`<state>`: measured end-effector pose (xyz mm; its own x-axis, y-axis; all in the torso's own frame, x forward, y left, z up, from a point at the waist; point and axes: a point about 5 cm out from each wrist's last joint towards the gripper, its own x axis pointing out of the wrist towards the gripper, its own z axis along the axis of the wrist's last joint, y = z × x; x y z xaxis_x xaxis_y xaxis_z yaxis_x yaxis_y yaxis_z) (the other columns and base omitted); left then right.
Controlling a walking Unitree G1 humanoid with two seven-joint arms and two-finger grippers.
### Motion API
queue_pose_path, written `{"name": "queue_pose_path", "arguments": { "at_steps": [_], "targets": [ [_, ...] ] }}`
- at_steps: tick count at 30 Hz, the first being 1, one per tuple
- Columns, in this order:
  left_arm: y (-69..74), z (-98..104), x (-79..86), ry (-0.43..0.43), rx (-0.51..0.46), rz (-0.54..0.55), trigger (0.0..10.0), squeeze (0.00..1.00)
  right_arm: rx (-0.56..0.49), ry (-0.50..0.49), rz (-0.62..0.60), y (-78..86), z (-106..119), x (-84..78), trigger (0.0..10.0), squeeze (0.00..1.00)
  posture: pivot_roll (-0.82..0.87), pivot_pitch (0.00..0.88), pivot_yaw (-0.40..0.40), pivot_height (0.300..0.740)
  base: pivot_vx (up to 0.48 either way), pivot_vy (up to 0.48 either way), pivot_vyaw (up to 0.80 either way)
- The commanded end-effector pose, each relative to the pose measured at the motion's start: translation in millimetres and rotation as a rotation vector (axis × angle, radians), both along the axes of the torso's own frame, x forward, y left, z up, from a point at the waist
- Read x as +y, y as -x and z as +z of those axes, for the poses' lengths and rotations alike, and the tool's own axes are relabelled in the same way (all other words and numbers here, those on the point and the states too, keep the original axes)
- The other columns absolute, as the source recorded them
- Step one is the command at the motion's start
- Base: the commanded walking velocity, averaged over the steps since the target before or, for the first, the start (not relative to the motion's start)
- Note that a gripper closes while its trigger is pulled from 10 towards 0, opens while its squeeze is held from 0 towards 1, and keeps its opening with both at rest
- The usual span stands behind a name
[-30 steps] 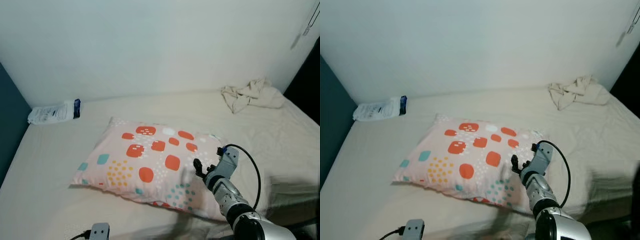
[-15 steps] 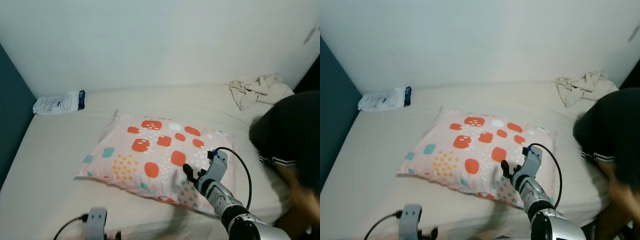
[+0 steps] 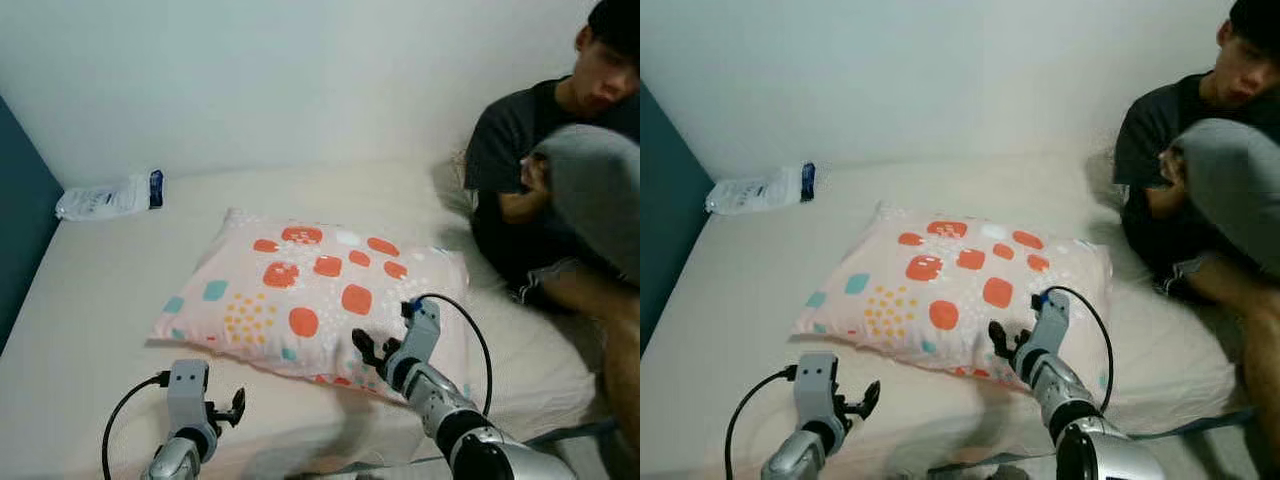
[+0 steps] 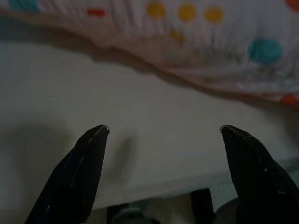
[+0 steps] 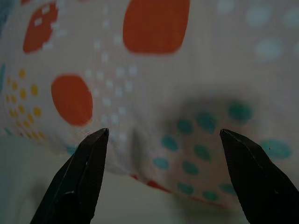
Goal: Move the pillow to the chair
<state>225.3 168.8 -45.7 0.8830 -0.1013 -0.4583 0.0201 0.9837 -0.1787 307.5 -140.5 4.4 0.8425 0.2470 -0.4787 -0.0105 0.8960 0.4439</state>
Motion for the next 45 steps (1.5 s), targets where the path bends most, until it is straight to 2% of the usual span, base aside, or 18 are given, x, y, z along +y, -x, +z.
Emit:
{"name": "queue_pose_path", "arguments": {
  "at_steps": [1, 8, 14, 16, 18, 19, 24, 29, 31, 32, 35, 37, 39, 40, 45],
  "targets": [
    [9.1, -5.6, -3.8, 0.008, 0.016, 0.001, 10.0, 0.00, 0.002, 0.006, 0.012, 3.2, -3.0, 2.1, 10.0, 0.00, -0.05, 0.132, -0.027, 0.635, 0.000, 0.000, 0.00],
    [23.5, -15.2, -10.6, 0.019, 0.067, -0.023, 10.0, 0.00, -0.041, 0.026, 0.007, -2.7, 3.7, -0.2, 10.0, 0.00, -0.04, 0.138, -0.022, 0.635, 0.000, 0.000, 0.00],
    [28.8, -17.5, -11.1, 0.016, 0.073, -0.037, 10.0, 0.00, -0.058, 0.088, -0.017, -5.8, 6.8, -3.3, 10.0, 0.00, -0.03, 0.150, -0.019, 0.635, 0.000, 0.000, 0.00],
    [30.6, -18.1, -10.8, 0.014, 0.073, -0.043, 10.0, 0.00, -0.040, 0.079, -0.046, -4.9, 5.2, -4.5, 10.0, 0.00, -0.02, 0.160, -0.012, 0.635, 0.000, 0.000, 0.00],
    [35.1, -19.2, -9.8, 0.008, 0.069, -0.058, 10.0, 0.00, 0.012, -0.012, -0.111, -1.5, 0.3, -3.5, 10.0, 0.00, -0.01, 0.170, -0.004, 0.635, 0.000, 0.000, 0.00],
    [35.1, -19.2, -9.8, 0.008, 0.069, -0.058, 10.0, 0.00, 0.012, -0.012, -0.111, -1.5, 0.3, -3.5, 10.0, 0.00, -0.01, 0.170, -0.004, 0.635, 0.000, 0.000, 0.00],
    [51.2, -24.6, -7.6, -0.006, 0.083, -0.100, 10.0, 0.00, 0.019, -0.248, -0.279, -3.7, 2.5, -5.2, 10.0, 0.00, 0.02, 0.206, 0.029, 0.635, 0.000, 0.000, 0.00],
    [61.7, -28.2, -4.7, -0.018, 0.100, -0.125, 10.0, 0.00, -0.001, -0.374, -0.387, -7.5, 7.1, -13.6, 10.0, 0.00, 0.03, 0.219, 0.041, 0.635, 0.000, 0.000, 0.00],
    [64.3, -28.8, -2.3, -0.025, 0.104, -0.128, 10.0, 0.00, 0.035, -0.423, -0.446, -5.0, 3.8, -18.4, 10.0, 0.00, 0.04, 0.232, 0.050, 0.635, 0.000, 0.000, 0.00],
    [64.4, -28.6, -1.1, -0.026, 0.103, -0.128, 10.0, 0.00, 0.075, -0.412, -0.443, -2.3, 0.2, -17.1, 10.0, 0.00, 0.04, 0.234, 0.051, 0.635, 0.000, 0.000, 0.00],
    [64.6, -28.5, -0.3, -0.026, 0.102, -0.128, 10.0, 0.00, 0.102, -0.401, -0.438, -0.4, -2.4, -16.0, 10.0, 0.00, 0.04, 0.235, 0.053, 0.635, 0.000, 0.000, 0.00],
    [65.8, -28.0, 1.1, -0.030, 0.096, -0.140, 10.0, 0.00, 0.138, -0.415, -0.362, 2.8, -5.8, -2.9, 10.0, 0.00, 0.04, 0.246, 0.063, 0.635, 0.000, 0.000, 0.00],
    [66.5, -27.8, 1.3, -0.033, 0.093, -0.150, 10.0, 0.00, 0.142, -0.441, -0.342, 3.7, -6.4, 2.0, 10.0, 0.00, 0.04, 0.248, 0.064, 0.635, 0.000, 0.000, 0.00],
    [68.3, -28.0, 1.7, -0.037, 0.093, -0.163, 10.0, 0.00, 0.149, -0.499, -0.298, 5.7, -7.2, 11.9, 10.0, 0.00, 0.04, 0.248, 0.068, 0.635, 0.000, 0.000, 0.00],
    [70.0, -29.3, 1.2, -0.042, 0.105, -0.176, 10.0, 0.00, 0.157, -0.534, -0.281, 8.4, -8.9, 17.1, 10.0, 0.00, 0.03, 0.246, 0.073, 0.635, 0.000, 0.000, 0.00]
  ]
}}
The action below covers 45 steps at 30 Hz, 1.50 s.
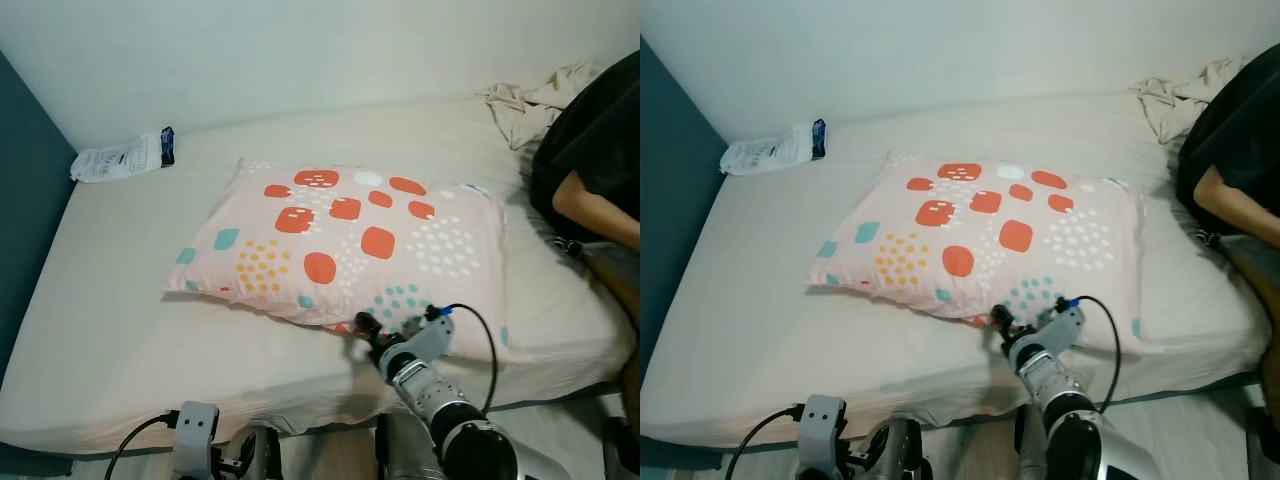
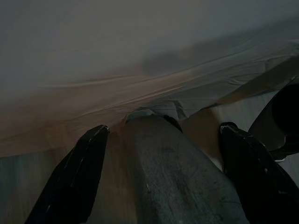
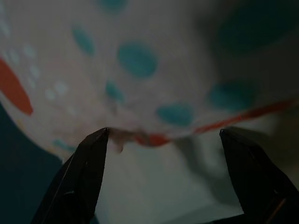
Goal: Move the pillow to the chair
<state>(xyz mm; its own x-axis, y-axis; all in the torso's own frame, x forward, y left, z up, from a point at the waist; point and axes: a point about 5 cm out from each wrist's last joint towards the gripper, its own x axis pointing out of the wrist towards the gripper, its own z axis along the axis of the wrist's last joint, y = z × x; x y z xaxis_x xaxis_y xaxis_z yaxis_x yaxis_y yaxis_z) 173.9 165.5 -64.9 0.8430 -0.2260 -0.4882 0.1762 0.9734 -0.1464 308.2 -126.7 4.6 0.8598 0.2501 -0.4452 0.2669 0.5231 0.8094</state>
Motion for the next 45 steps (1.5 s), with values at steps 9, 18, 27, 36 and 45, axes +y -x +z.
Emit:
{"name": "queue_pose_path", "arguments": {
  "at_steps": [9, 18, 27, 36, 45],
  "targets": [
    [16.6, -11.1, -1.8, -0.011, 0.092, -0.048, 10.0, 0.00, -0.053, 0.096, -0.142, 1.0, -0.4, -27.8, 10.0, 0.00, 0.02, 0.247, 0.081, 0.635, 0.000, 0.000, 0.00],
    [22.1, -13.2, 4.1, -0.020, 0.110, -0.050, 10.0, 0.00, -0.137, 0.109, -0.242, -8.6, 14.7, -58.1, 10.0, 0.00, 0.04, 0.256, 0.086, 0.635, 0.000, 0.000, 0.00],
    [21.8, -13.2, 4.8, -0.021, 0.109, -0.042, 10.0, 0.00, -0.183, 0.181, -0.245, -13.6, 23.1, -67.4, 0.9, 0.00, 0.04, 0.256, 0.080, 0.635, 0.000, 0.000, 0.00],
    [18.8, -12.6, 1.1, -0.014, 0.106, -0.050, 10.0, 0.00, -0.236, 0.216, -0.262, -19.6, 33.8, -77.2, 0.0, 0.00, 0.03, 0.251, 0.082, 0.635, 0.000, 0.000, 0.00],
    [7.3, -8.3, -0.2, -0.006, 0.080, -0.034, 10.0, 0.00, -0.316, 0.274, -0.167, -31.4, 48.4, -65.5, 0.0, 0.00, 0.02, 0.234, 0.075, 0.635, 0.000, 0.000, 0.00]
  ]
}}
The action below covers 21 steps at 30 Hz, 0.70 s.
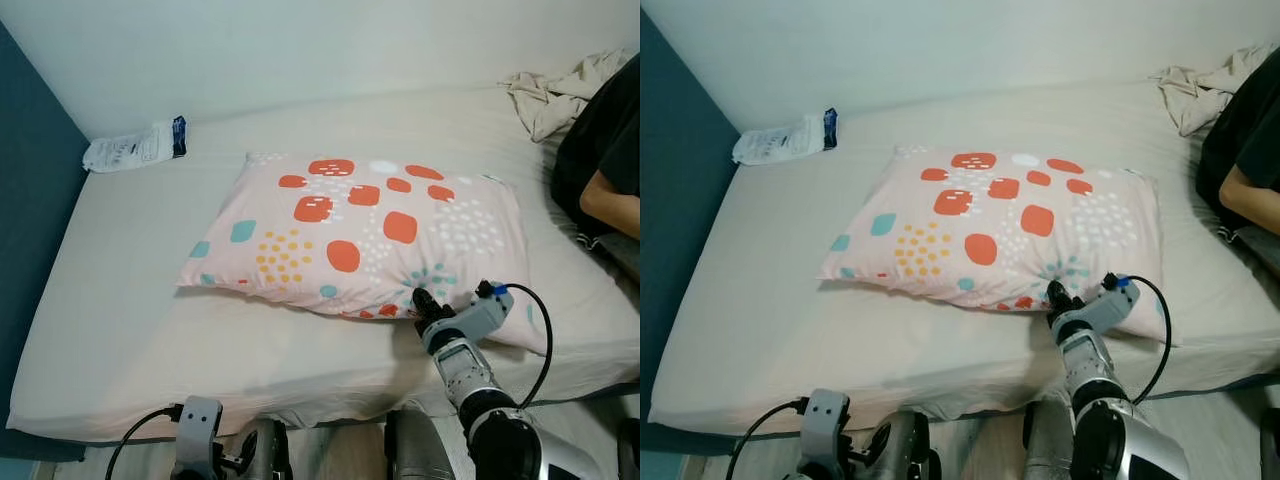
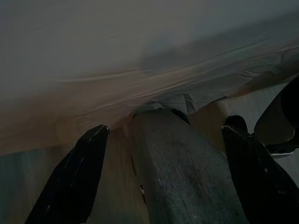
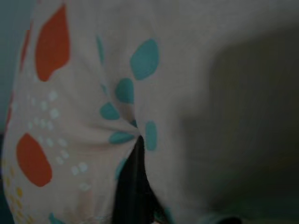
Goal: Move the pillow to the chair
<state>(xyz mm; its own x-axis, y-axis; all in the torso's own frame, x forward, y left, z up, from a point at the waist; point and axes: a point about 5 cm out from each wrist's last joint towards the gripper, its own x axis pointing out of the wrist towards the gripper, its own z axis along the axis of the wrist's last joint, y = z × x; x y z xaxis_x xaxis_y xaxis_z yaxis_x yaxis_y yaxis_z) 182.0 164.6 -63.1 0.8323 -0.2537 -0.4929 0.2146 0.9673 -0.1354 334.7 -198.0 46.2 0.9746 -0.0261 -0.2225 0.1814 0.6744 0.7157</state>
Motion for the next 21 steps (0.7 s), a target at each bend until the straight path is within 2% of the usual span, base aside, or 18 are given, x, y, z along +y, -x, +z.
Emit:
{"name": "queue_pose_path", "arguments": {
  "at_steps": [1, 3, 4, 5, 10, 11, 12, 13, 16, 21],
  "targets": [
    [15.5, -10.0, 0.6, 0.004, 0.078, 0.007, 10.0, 0.00, -0.038, 0.028, 0.039, -4.9, 6.7, 5.8, 0.0, 0.00, 0.02, 0.234, 0.075, 0.635, 0.000, 0.000, 0.00],
    [7.1, -6.6, 0.0, 0.021, 0.060, 0.034, 10.0, 0.00, -0.084, 0.061, 0.109, -12.0, 15.9, 18.5, 0.0, 0.00, 0.01, 0.214, 0.064, 0.635, 0.000, 0.000, 0.00],
    [7.1, -6.6, 0.0, 0.021, 0.060, 0.034, 10.0, 0.00, -0.084, 0.061, 0.109, -12.0, 15.9, 18.5, 0.0, 0.00, 0.01, 0.214, 0.064, 0.635, 0.000, 0.000, 0.00],
    [2.0, -4.6, -0.4, 0.029, 0.051, 0.048, 10.0, 0.00, -0.104, 0.078, 0.164, -16.4, 21.3, 28.2, 0.0, 0.00, 0.00, 0.206, 0.059, 0.635, 0.000, 0.000, 0.00],
    [-13.2, 1.8, 0.5, 0.051, 0.025, 0.098, 10.0, 0.00, -0.152, 0.137, 0.289, -24.0, 32.9, 49.3, 0.0, 0.00, -0.02, 0.179, 0.041, 0.635, 0.000, 0.000, 0.00],
    [-13.2, 1.8, 0.5, 0.051, 0.025, 0.098, 10.0, 0.00, -0.152, 0.137, 0.289, -24.0, 32.9, 49.3, 0.0, 0.00, -0.02, 0.179, 0.041, 0.635, 0.000, 0.000, 0.00],
    [-21.9, 6.0, 1.0, 0.072, 0.009, 0.136, 10.0, 0.00, -0.183, 0.132, 0.339, -26.8, 38.7, 58.1, 0.0, 0.00, -0.04, 0.154, 0.022, 0.640, 0.000, 0.000, 0.00],
    [-21.9, 6.0, 1.0, 0.072, 0.009, 0.136, 10.0, 0.00, -0.183, 0.132, 0.339, -26.8, 38.7, 58.1, 0.0, 0.00, -0.04, 0.154, 0.022, 0.640, 0.000, 0.000, 0.00],
    [-35.9, 13.8, 2.4, 0.119, -0.026, 0.204, 10.0, 0.00, -0.254, 0.126, 0.411, -30.9, 49.7, 70.0, 0.0, 0.00, -0.04, 0.133, 0.008, 0.655, 0.000, 0.000, 0.00],
    [-50.0, 22.5, 3.7, 0.165, -0.063, 0.266, 10.0, 0.00, -0.287, 0.138, 0.464, -35.1, 59.3, 79.7, 0.0, 0.00, -0.05, 0.105, -0.013, 0.675, 0.000, 0.000, 0.00]
  ]
}}
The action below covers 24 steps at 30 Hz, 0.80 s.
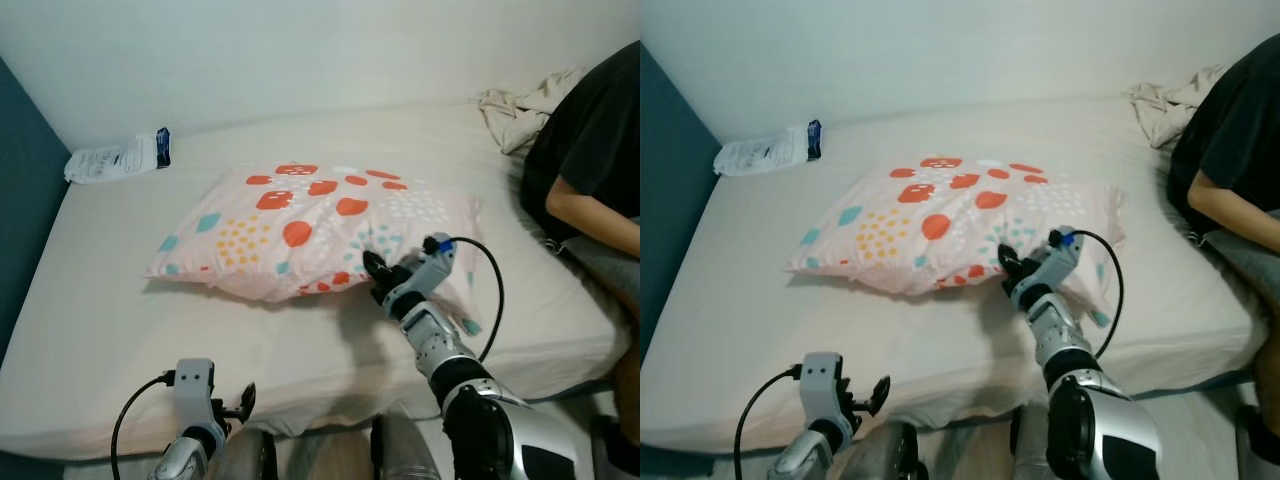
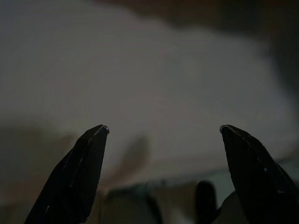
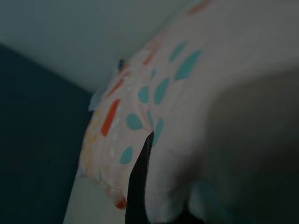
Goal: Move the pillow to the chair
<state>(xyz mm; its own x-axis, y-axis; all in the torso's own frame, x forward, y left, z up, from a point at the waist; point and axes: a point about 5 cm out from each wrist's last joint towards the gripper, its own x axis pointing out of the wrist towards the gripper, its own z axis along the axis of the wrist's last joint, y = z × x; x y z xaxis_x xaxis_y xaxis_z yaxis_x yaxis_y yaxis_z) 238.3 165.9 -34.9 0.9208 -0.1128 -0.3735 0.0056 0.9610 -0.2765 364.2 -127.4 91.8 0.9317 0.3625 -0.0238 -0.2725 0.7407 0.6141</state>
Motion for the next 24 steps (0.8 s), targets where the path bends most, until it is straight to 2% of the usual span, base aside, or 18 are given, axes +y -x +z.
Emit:
{"name": "queue_pose_path", "arguments": {
  "at_steps": [1, 5, 8, 13, 18, 21, 23, 24],
  "targets": [
    [2.1, -3.6, 2.3, 0.027, 0.035, 0.041, 10.0, 0.00, -0.070, 0.022, 0.075, -7.0, 17.0, 12.3, 0.0, 0.00, -0.06, 0.093, -0.021, 0.684, 0.000, 0.000, 0.00],
    [1.7, -3.8, 2.8, 0.032, 0.041, 0.051, 10.0, 0.00, -0.077, 0.034, 0.093, -7.6, 18.7, 14.6, 0.0, 0.00, -0.06, 0.087, -0.024, 0.694, 0.000, 0.000, 0.00],
    [6.6, -8.9, 6.9, 0.047, 0.084, 0.088, 10.0, 0.00, -0.076, 0.047, 0.120, -6.4, 17.3, 18.7, 0.0, 0.00, -0.07, 0.076, -0.026, 0.709, 0.000, 0.000, 0.00],
    [19.4, -20.2, 13.5, 0.038, 0.181, 0.140, 10.0, 0.00, -0.034, 0.092, 0.155, 1.7, 2.5, 24.1, 0.0, 0.00, -0.06, 0.060, -0.033, 0.734, 0.000, 0.000, 0.00],
    [26.3, -25.0, 16.6, 0.028, 0.219, 0.153, 10.0, 0.00, -0.018, 0.113, 0.173, 5.9, -4.2, 26.5, 0.0, 0.00, -0.06, 0.051, -0.037, 0.740, 0.000, 0.000, 0.00],
    [38.7, -33.8, 20.3, 0.017, 0.296, 0.181, 10.0, 0.00, 0.013, 0.189, 0.215, 13.0, -15.9, 31.6, 0.0, 0.00, -0.06, 0.031, -0.047, 0.740, 0.000, 0.000, 0.00],
    [41.3, -35.6, 20.7, 0.016, 0.313, 0.187, 10.0, 0.00, 0.020, 0.205, 0.224, 14.8, -18.6, 32.4, 0.0, 0.00, -0.06, 0.026, -0.049, 0.740, 0.000, 0.000, 0.00],
    [45.2, -38.2, 20.6, 0.015, 0.336, 0.194, 10.0, 0.00, 0.026, 0.227, 0.236, 18.0, -23.2, 33.8, 5.4, 0.00, -0.06, 0.022, -0.051, 0.740, 0.000, 0.000, 0.00]
  ]
}}
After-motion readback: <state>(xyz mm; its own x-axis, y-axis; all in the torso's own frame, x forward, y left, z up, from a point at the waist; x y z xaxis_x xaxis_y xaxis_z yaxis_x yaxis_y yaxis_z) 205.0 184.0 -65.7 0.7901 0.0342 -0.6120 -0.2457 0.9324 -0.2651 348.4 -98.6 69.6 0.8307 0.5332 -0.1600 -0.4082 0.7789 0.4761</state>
